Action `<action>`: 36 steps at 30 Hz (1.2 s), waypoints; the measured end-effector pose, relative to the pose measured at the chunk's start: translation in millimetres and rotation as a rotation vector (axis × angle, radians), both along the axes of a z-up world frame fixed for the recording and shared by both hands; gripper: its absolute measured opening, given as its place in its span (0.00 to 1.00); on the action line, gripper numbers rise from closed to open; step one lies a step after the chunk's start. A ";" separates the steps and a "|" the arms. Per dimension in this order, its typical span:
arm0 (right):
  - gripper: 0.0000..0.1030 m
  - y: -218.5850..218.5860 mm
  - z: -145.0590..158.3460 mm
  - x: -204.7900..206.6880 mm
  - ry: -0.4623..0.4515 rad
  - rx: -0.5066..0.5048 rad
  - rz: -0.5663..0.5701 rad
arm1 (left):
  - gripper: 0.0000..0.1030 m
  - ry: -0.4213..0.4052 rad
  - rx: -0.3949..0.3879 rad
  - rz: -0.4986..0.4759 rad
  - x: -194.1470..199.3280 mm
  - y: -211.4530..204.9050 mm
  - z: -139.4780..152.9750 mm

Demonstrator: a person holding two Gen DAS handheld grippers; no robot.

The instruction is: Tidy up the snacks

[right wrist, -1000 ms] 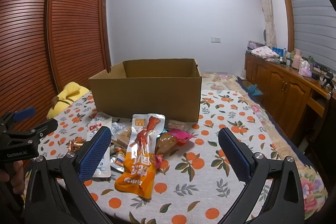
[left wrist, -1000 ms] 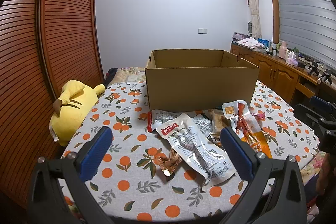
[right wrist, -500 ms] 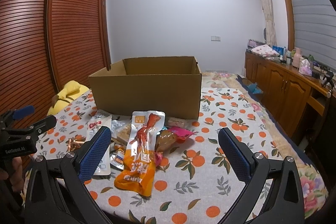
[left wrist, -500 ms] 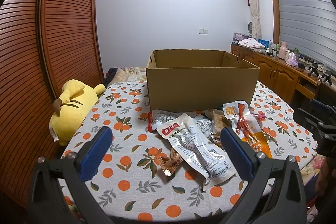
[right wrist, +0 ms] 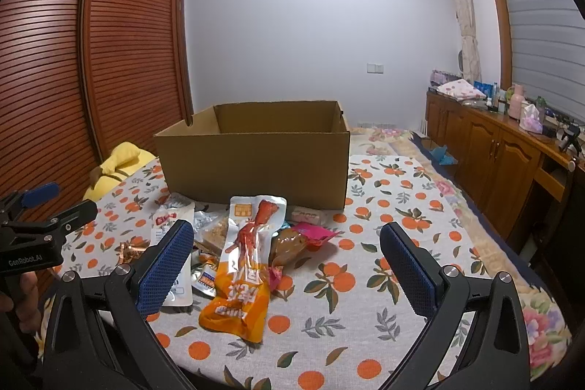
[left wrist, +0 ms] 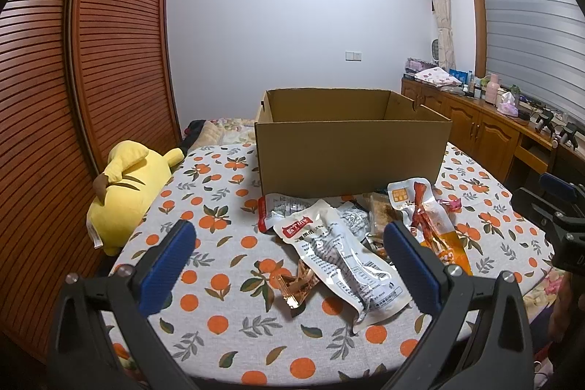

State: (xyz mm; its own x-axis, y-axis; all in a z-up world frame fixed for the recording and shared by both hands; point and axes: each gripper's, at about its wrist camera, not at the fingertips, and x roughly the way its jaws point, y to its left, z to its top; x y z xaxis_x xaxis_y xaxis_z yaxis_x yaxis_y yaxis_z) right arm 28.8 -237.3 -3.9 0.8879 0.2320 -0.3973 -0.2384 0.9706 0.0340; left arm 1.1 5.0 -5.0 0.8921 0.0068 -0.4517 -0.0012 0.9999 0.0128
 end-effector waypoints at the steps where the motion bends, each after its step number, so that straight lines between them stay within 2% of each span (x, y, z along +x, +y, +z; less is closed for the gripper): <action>1: 1.00 -1.1 0.0 0.0 0.000 0.000 0.000 | 1.00 0.000 0.000 0.000 0.0 -0.1 0.0; 20: 1.00 2.1 0.9 -1.0 0.002 -0.005 0.002 | 1.00 0.008 -0.002 -0.008 2.2 -1.3 3.7; 25: 1.00 5.1 -0.1 1.4 0.018 -0.017 0.019 | 1.00 0.043 -0.009 -0.024 6.5 -2.5 -0.7; 36: 0.98 18.4 -23.5 26.9 0.121 -0.036 0.112 | 1.00 0.141 -0.026 -0.051 24.0 3.6 -28.4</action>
State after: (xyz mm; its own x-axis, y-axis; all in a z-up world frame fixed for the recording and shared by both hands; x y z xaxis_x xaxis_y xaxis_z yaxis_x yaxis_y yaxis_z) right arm 55.6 -218.8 -27.4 0.8024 0.3110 -0.5094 -0.3417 0.9391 0.0350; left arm 25.1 8.6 -33.4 0.8188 -0.0507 -0.5718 0.0500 0.9986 -0.0169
